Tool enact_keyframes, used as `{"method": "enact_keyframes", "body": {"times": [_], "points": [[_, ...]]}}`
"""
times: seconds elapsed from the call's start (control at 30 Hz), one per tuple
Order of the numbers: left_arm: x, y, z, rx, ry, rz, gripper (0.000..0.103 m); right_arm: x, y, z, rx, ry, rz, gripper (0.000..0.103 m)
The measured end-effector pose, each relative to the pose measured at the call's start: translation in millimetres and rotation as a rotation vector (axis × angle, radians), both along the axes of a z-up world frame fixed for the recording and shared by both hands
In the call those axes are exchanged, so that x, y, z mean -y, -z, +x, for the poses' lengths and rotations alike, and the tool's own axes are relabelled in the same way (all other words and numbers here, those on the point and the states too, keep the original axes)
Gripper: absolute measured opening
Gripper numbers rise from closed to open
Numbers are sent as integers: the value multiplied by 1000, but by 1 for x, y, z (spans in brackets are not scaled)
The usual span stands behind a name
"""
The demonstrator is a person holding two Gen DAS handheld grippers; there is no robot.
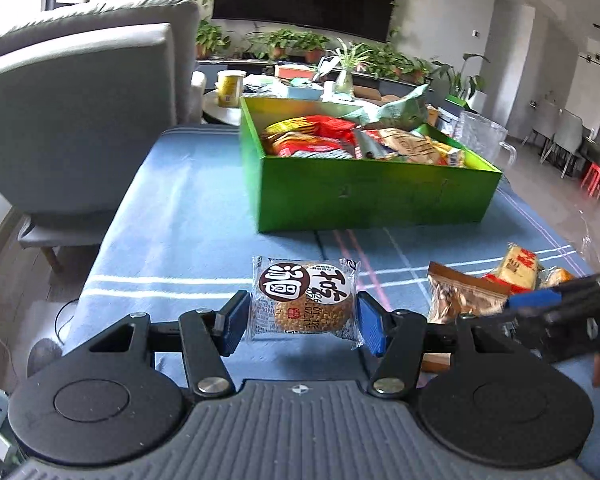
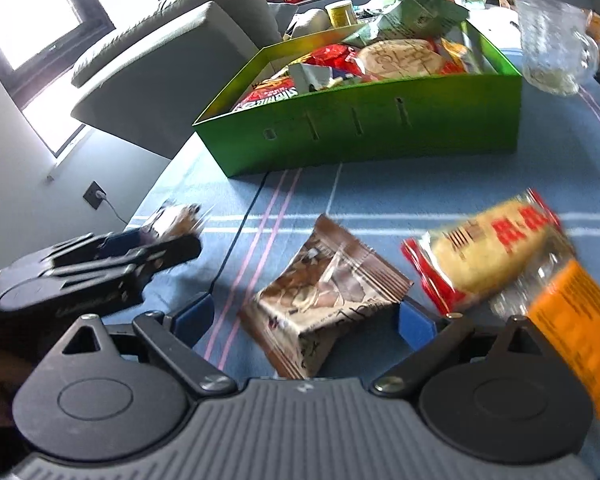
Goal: Organize snacks
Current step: 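Grasp the brown nut pack with the right gripper while the left grasps the round cookie pack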
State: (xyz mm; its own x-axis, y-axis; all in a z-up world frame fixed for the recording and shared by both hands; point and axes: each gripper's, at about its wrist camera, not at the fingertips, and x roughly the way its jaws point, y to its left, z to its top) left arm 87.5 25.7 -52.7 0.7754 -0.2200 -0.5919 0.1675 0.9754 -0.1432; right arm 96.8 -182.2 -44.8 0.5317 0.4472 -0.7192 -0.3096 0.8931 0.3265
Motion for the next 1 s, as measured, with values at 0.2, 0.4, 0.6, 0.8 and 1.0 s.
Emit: {"method": "enact_keyframes", "body": {"times": [0.2, 0.4, 0.6, 0.8, 1.0], "points": [[-15, 7, -7, -7, -31, -22, 54, -14, 2, 14, 1, 9, -18, 79], [-21, 13, -9, -7, -35, -30, 54, -28, 0, 23, 10, 32, -30, 79], [-21, 15, -12, -2, -26, -41, 54, -44, 3, 26, 7, 53, -62, 79], [-24, 15, -15, 2, -35, -24, 54, -58, 6, 22, 52, 49, -131, 79], [-26, 16, -20, 1, -43, -33, 54, -56, 7, 14, 112, 33, -183, 79]]}}
